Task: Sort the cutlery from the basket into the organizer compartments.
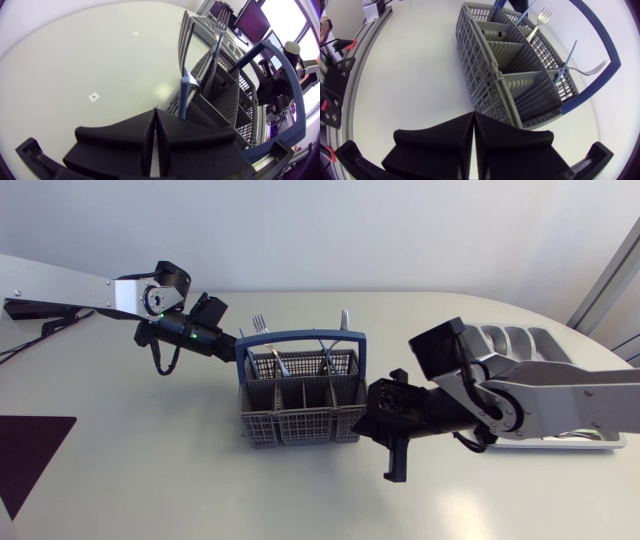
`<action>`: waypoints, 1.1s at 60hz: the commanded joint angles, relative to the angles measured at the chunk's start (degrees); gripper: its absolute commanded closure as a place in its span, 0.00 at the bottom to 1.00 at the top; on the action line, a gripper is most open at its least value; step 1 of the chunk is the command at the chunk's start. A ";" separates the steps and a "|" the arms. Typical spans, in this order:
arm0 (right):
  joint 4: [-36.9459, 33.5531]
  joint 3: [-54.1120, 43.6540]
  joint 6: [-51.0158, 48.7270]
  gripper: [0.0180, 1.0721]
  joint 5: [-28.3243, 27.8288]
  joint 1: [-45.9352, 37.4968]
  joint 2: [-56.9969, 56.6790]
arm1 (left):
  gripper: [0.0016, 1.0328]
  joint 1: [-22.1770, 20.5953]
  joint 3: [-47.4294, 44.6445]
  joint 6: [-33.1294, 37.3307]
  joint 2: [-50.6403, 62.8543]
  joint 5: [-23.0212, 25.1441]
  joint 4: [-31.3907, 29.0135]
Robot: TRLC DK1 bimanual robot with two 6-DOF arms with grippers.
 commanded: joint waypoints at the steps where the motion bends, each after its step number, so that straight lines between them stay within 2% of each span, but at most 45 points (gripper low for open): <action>1: 2.41 1.28 2.18 0.95 0.97 -0.30 1.86 | 0.97 0.67 -0.38 3.28 1.36 1.92 -1.73; 12: 7.95 1.90 3.50 0.94 5.10 -1.53 3.26 | 0.97 2.86 -2.93 8.55 -0.13 4.82 -8.15; 22: 10.14 3.04 4.82 0.95 5.72 -4.60 5.11 | 0.97 3.66 -6.18 12.94 -1.01 6.75 -11.23; 28: 10.85 3.57 5.79 0.95 6.16 -5.66 5.20 | 0.97 4.01 -7.32 17.60 -1.27 10.18 -15.62; 31: 10.76 3.39 5.79 0.95 6.07 -5.66 4.85 | 0.97 4.62 -7.06 17.60 -1.45 10.36 -15.27; 37: 10.32 3.04 6.23 0.95 6.16 -5.57 3.62 | 0.97 6.73 -4.60 11.45 -0.66 10.71 -10.43; 41: 9.88 2.95 6.49 0.95 6.24 -5.31 3.09 | 0.97 7.08 -4.60 5.03 -0.66 10.62 -3.14; 45: 9.70 2.86 6.66 0.95 6.33 -5.04 2.65 | 0.97 7.08 -5.12 1.43 -0.83 10.36 1.52; 46: 9.70 2.69 6.66 0.95 6.59 -4.87 2.47 | 0.97 7.00 -5.48 -1.12 -0.83 9.92 4.51; 51: 9.62 2.25 6.66 0.95 7.56 -4.17 2.03 | 0.97 6.82 -5.56 -6.13 -0.66 9.30 9.78; 57: 9.62 2.07 6.66 0.95 8.18 -3.73 1.95 | 0.97 6.29 -4.77 -10.52 0.40 9.21 13.21; 66: 10.14 2.86 7.81 0.95 9.32 -3.20 3.35 | 0.97 3.74 -3.54 -11.58 2.51 9.30 12.94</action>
